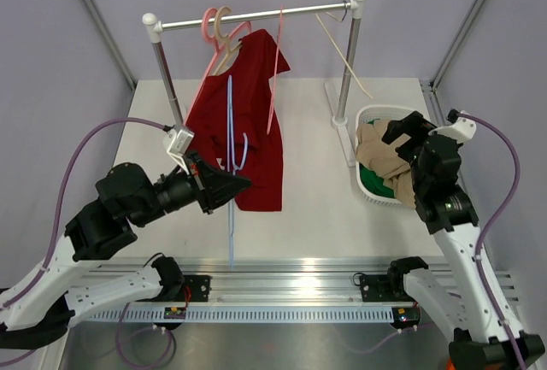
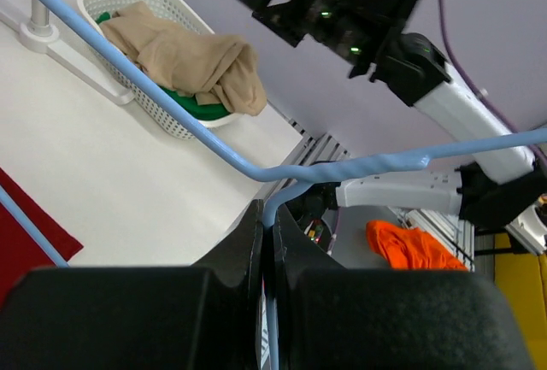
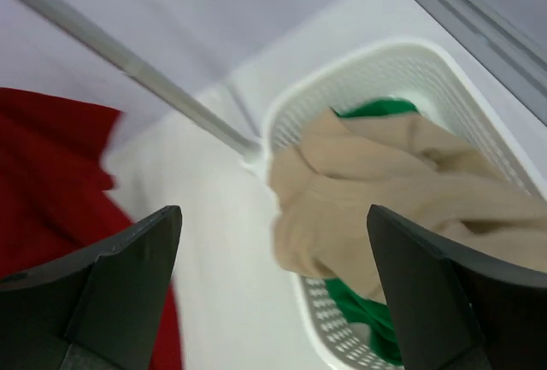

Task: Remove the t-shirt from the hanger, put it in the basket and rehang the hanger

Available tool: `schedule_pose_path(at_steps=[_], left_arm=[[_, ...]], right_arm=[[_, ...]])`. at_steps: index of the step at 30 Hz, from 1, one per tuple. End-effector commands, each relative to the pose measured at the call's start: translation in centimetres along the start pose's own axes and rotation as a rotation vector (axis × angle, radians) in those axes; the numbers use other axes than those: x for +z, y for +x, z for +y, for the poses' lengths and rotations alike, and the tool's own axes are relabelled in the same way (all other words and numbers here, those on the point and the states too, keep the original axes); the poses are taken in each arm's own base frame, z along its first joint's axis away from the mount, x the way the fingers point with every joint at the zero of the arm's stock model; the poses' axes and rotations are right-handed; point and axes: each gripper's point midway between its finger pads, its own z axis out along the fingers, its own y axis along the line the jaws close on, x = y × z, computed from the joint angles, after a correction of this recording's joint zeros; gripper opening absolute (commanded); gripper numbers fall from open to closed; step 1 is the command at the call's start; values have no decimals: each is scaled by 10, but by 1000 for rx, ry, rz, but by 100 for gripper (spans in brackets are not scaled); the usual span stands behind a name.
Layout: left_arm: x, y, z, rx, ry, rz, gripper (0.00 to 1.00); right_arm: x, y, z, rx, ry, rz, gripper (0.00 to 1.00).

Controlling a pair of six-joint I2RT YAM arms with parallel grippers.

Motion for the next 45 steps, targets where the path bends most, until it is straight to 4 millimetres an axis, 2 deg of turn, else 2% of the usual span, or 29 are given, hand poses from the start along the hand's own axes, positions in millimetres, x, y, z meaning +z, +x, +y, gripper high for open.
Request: schedule_pose_path(at_steps=[1, 4, 5, 6, 9, 10, 12, 13, 14, 16, 17, 19, 22, 24, 26, 30, 33, 34, 37, 39, 40, 42, 43, 44, 45], left_arm=[[1, -47, -19, -27, 44, -175, 0], [11, -51, -16, -39, 26, -190, 0], [14, -54, -16, -42, 26, -197, 0], [21, -54, -15, -45, 21, -198, 0], [32, -66, -10, -75, -19, -241, 0], [39, -66, -4, -85, -47, -240, 0], [43, -76, 2, -105, -87, -281, 0], [47, -78, 5, -118, -101, -294, 0], [49, -81, 5, -121, -104, -312, 0], [54, -91, 6, -123, -90, -364, 0], [58, -92, 6, -123, -81, -375, 0], [63, -98, 2, -125, -50, -386, 0], [76, -95, -3, -148, 6, -367, 0], [83, -95, -8, -159, 41, -363, 0], [86, -95, -9, -166, 57, -364, 0], [88, -93, -7, -177, 63, -357, 0], [87, -91, -3, -189, 58, -360, 0], [86, -89, -1, -190, 50, -357, 0], [81, -88, 6, -193, 15, -365, 0], [79, -85, 19, -189, -53, -369, 3], [75, -86, 22, -182, -67, -376, 7], [73, -78, 33, -154, -118, -357, 30], [70, -77, 35, -146, -131, -355, 40], [63, -76, 36, -138, -141, -356, 60], [58, -76, 37, -118, -147, -359, 69]], right_arm=[[-35, -2, 45, -47, -251, 132, 99], [-66, 5, 79, -25, -469, 225, 97], [-79, 0, 89, -8, -535, 219, 96], [-99, 7, 108, 2, -641, 264, 94], [-139, 4, 137, 3, -813, 282, 86], [-163, 9, 154, -4, -916, 313, 84], [-186, 11, 168, 7, -1007, 334, 76], [-208, 15, 181, 7, -1099, 358, 75], [-217, 18, 188, 0, -1133, 374, 72], [-230, 19, 199, -24, -1181, 366, 72], [-252, 24, 209, -45, -1253, 390, 72], [-256, 23, 216, -68, -1258, 353, 75], [-265, 36, 229, -93, -1291, 380, 82], [-264, 57, 239, -139, -1284, 416, 83], [-258, 70, 247, -181, -1241, 413, 82], [-253, 79, 255, -240, -1187, 374, 74], [-239, 80, 259, -271, -1108, 331, 56], [-234, 79, 259, -277, -1063, 300, 45], [-230, 83, 257, -311, -987, 268, 31], [-222, 84, 253, -338, -919, 239, 20], [-221, 90, 253, -364, -897, 243, 14], [-219, 93, 251, -380, -860, 246, 1], [-217, 96, 249, -407, -833, 250, 0], [-212, 94, 246, -408, -796, 241, 0], [-210, 94, 243, -418, -776, 242, 0]])
